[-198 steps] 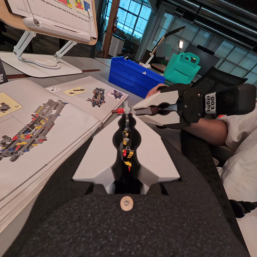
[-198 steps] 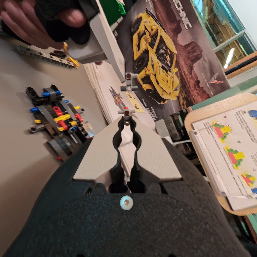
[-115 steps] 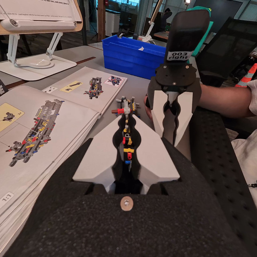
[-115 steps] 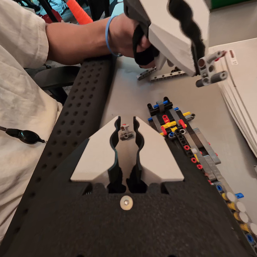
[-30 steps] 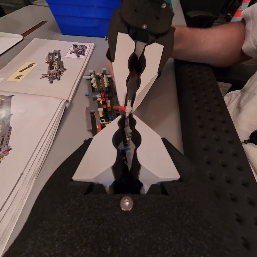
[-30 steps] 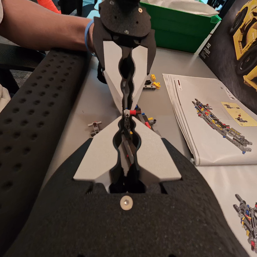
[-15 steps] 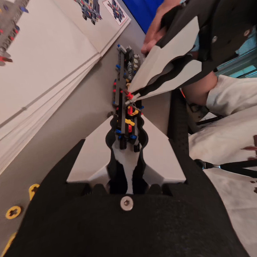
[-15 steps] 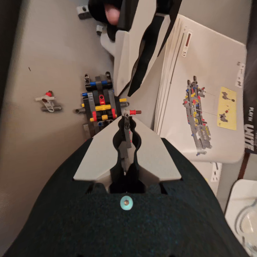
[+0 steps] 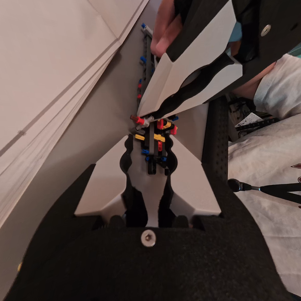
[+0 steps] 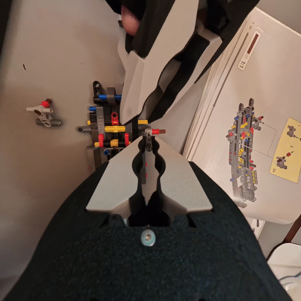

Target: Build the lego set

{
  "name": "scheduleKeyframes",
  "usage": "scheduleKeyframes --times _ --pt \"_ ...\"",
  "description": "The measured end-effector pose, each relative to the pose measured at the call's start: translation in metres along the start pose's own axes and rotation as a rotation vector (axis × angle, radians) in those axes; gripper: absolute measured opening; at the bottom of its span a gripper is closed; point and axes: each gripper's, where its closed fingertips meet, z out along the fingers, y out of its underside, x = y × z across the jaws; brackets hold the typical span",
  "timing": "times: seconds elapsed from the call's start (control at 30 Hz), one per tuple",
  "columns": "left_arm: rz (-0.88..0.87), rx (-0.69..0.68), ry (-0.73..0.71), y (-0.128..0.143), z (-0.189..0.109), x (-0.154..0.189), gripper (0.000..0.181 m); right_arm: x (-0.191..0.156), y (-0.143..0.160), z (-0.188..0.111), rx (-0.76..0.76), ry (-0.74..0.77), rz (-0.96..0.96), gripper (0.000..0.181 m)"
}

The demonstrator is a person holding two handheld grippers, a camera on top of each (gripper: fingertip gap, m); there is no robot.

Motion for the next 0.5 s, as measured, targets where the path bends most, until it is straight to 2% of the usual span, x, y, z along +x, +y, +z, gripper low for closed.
scheduleKeyframes --times 0.3,0.5 --pt "0.043 -0.004 -0.102 0.000 0.001 -0.014 0.006 -0.002 0.002 0.003 -0.046 -0.042 -0.016 0.005" --pt "-0.013 0.117 -0.033 -0.020 -0.013 -0.007 0.012 -0.001 0.004 0.005 -0.172 -0.095 -0.010 0.005"
